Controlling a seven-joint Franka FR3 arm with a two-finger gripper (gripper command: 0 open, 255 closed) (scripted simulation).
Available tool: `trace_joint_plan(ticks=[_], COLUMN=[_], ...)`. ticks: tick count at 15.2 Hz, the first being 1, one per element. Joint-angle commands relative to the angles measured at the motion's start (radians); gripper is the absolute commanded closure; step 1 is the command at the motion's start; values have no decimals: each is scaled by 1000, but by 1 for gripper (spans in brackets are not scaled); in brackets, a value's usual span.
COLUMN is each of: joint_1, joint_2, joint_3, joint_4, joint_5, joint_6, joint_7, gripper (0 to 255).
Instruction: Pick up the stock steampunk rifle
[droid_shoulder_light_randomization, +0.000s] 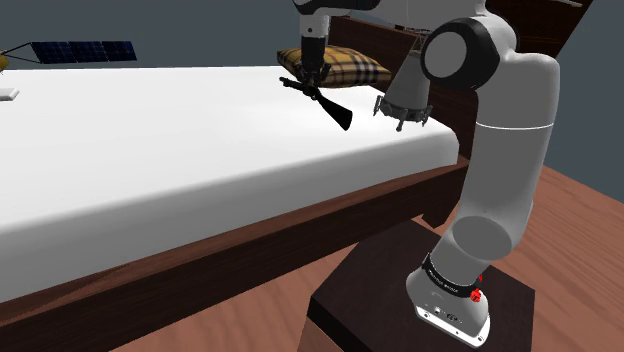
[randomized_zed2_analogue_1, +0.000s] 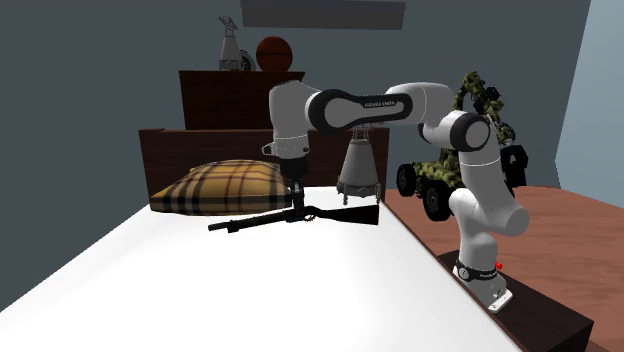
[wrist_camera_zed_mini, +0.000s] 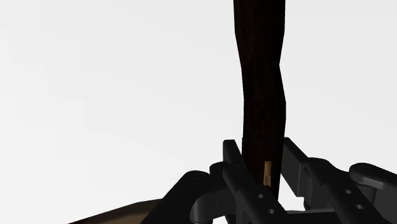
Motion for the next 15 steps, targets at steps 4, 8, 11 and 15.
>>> trace_joint_plan(ticks=[4, 8, 11, 15], joint_1=[-1, -5, -8, -14], joint_2=[2, 20, 38, 71], joint_3=[-1, -1, -1, -1], joint_4=[15, 96, 164, 272], joint_5=[0, 2, 5, 9], joint_6=[-14, -77, -128, -202], joint_7=[-1, -2, -2, -3], gripper=[255, 255, 255, 255])
